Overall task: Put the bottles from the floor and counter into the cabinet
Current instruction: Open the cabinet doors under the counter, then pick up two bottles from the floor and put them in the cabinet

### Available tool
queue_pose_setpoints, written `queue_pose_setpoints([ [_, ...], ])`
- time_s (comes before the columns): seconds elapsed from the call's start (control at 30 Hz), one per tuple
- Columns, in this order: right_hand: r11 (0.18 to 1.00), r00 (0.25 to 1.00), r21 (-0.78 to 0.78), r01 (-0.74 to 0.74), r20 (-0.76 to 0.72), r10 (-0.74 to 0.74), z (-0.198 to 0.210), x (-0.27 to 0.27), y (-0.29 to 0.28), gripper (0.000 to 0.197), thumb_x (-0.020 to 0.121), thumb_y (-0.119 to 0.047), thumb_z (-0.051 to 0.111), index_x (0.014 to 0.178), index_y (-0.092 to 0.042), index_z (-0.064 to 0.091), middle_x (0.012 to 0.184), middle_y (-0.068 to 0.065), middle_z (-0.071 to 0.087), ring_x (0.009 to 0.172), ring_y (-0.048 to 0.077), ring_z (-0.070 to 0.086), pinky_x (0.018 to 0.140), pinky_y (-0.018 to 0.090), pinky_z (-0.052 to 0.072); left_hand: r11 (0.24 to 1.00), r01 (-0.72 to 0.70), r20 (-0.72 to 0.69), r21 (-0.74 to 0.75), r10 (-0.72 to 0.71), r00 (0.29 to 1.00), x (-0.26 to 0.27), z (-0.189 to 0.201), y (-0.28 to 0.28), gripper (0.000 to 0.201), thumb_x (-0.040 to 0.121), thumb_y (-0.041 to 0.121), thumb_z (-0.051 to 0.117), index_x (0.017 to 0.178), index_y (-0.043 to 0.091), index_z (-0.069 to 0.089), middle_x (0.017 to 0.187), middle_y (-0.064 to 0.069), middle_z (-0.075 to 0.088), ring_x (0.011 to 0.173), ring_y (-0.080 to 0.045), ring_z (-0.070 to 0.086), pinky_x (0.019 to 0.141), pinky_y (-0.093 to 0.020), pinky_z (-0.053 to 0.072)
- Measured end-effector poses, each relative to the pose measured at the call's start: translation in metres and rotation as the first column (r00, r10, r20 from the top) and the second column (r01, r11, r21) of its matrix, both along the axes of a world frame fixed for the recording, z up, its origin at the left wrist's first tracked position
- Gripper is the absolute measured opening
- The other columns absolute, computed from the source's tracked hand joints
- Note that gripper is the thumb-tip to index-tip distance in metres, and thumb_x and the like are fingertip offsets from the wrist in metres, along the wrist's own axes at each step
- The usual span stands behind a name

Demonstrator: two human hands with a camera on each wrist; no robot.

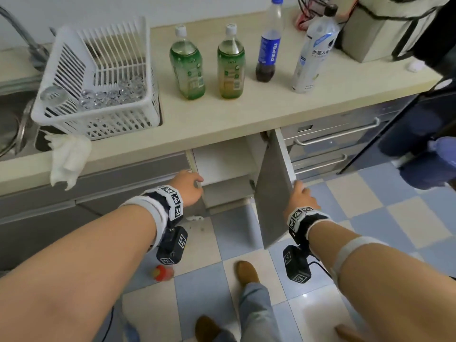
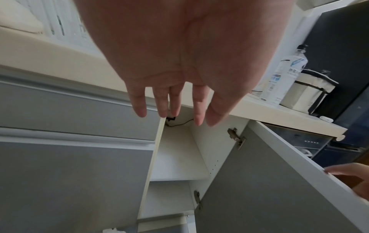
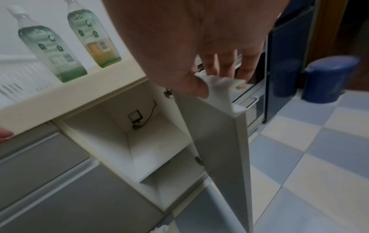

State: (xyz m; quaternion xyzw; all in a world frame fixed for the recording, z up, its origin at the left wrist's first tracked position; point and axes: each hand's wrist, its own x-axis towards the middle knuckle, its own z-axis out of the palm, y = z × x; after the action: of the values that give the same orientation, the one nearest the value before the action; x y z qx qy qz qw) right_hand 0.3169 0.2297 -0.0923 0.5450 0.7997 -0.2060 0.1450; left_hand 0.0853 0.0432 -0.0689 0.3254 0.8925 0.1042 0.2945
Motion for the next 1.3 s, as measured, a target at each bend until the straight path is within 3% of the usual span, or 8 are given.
queue_pose_setpoints([
  [0.13, 0.995, 0.985, 0.096, -0.031, 0.169, 0.014, 0.0, 0.016, 0.003, 0.089, 0.07, -0.009, 0.072, 0.145, -0.014, 0.025, 0.14, 0.014, 0.037, 0.125, 0.037, 0.044, 0.1, 0.048, 0.041, 1.0, 0.014, 0.008, -0.01, -0.014, 1.0, 0.006, 0.0, -0.007, 0.043, 0.095, 0.027, 0.057, 0.138, 0.022, 0.057, 0.153, -0.01, 0.042, 0.129, -0.028, 0.055, 0.099, -0.03, 0.041],
  [0.3, 0.989, 0.972, 0.118, -0.093, 0.224, 0.064, 0.006, -0.007, -0.008, 0.084, 0.079, -0.022, 0.067, 0.15, -0.008, 0.025, 0.16, 0.015, 0.016, 0.148, 0.035, 0.016, 0.118, 0.054, 0.021, 0.997, -0.074, 0.01, -0.033, 0.074, 0.997, 0.002, 0.004, -0.045, 0.044, 0.095, 0.028, 0.06, 0.139, 0.022, 0.056, 0.151, -0.012, 0.041, 0.132, -0.03, 0.052, 0.107, -0.033, 0.039],
  [0.43, 0.93, 0.921, 0.018, -0.368, 0.142, 0.362, 0.002, -0.068, -0.045, 0.072, 0.086, -0.025, 0.063, 0.149, -0.016, 0.029, 0.161, 0.011, 0.018, 0.149, 0.031, 0.018, 0.119, 0.051, 0.021, 0.973, -0.225, 0.025, -0.047, 0.226, 0.974, -0.004, -0.007, -0.103, 0.044, 0.094, 0.027, 0.061, 0.138, 0.022, 0.057, 0.145, -0.015, 0.046, 0.128, -0.032, 0.054, 0.106, -0.032, 0.04],
  [0.6, 0.711, 0.707, -0.068, -0.7, 0.075, 0.703, -0.036, -0.132, -0.121, 0.063, 0.086, -0.014, 0.058, 0.146, -0.019, 0.037, 0.158, 0.007, 0.022, 0.142, 0.031, 0.031, 0.114, 0.049, 0.034, 0.902, -0.409, 0.054, -0.141, 0.419, 0.906, -0.006, -0.063, -0.196, 0.046, 0.093, 0.023, 0.06, 0.139, 0.018, 0.055, 0.147, -0.015, 0.047, 0.137, -0.035, 0.047, 0.11, -0.04, 0.04],
  [0.8, 0.577, 0.585, -0.305, -0.758, 0.075, 0.808, -0.17, -0.179, -0.179, 0.067, 0.087, -0.02, 0.061, 0.148, -0.02, 0.032, 0.159, 0.006, 0.016, 0.141, 0.031, 0.036, 0.113, 0.038, 0.036, 0.767, -0.556, 0.177, -0.321, 0.625, 0.76, 0.019, -0.201, -0.268, 0.058, 0.09, 0.034, 0.061, 0.144, 0.024, 0.042, 0.141, -0.012, 0.048, 0.128, -0.034, 0.052, 0.109, -0.044, 0.04],
  [1.07, 0.562, 0.584, -0.422, -0.712, 0.088, 0.807, -0.4, -0.232, -0.205, 0.084, 0.078, -0.027, 0.075, 0.148, -0.021, 0.028, 0.141, 0.014, 0.036, 0.12, 0.034, 0.053, 0.097, 0.037, 0.045, 0.56, -0.778, 0.295, -0.285, 0.824, 0.485, 0.042, -0.424, -0.304, 0.099, 0.081, 0.026, 0.077, 0.156, 0.028, 0.012, 0.148, -0.009, 0.04, 0.129, -0.03, 0.051, 0.102, -0.039, 0.044],
  [1.17, 0.563, 0.607, -0.433, -0.704, 0.045, 0.793, -0.486, -0.253, -0.208, 0.096, 0.073, -0.028, 0.081, 0.15, -0.022, 0.023, 0.144, 0.014, 0.035, 0.121, 0.035, 0.052, 0.098, 0.041, 0.048, 0.48, -0.843, 0.303, -0.243, 0.863, 0.405, 0.037, -0.5, -0.307, 0.109, 0.079, 0.021, 0.08, 0.158, 0.032, 0.006, 0.151, -0.009, 0.035, 0.131, -0.031, 0.049, 0.102, -0.041, 0.046],
  [1.3, 0.553, 0.619, -0.418, -0.721, -0.029, 0.785, -0.58, -0.282, -0.22, 0.109, 0.069, -0.028, 0.086, 0.153, -0.026, 0.017, 0.148, 0.012, 0.033, 0.13, 0.034, 0.045, 0.102, 0.044, 0.044, 0.415, -0.899, 0.315, -0.143, 0.88, 0.356, 0.021, -0.583, -0.313, 0.117, 0.076, 0.018, 0.083, 0.159, 0.034, 0.003, 0.16, -0.005, 0.027, 0.146, -0.029, 0.034, 0.111, -0.04, 0.035],
])
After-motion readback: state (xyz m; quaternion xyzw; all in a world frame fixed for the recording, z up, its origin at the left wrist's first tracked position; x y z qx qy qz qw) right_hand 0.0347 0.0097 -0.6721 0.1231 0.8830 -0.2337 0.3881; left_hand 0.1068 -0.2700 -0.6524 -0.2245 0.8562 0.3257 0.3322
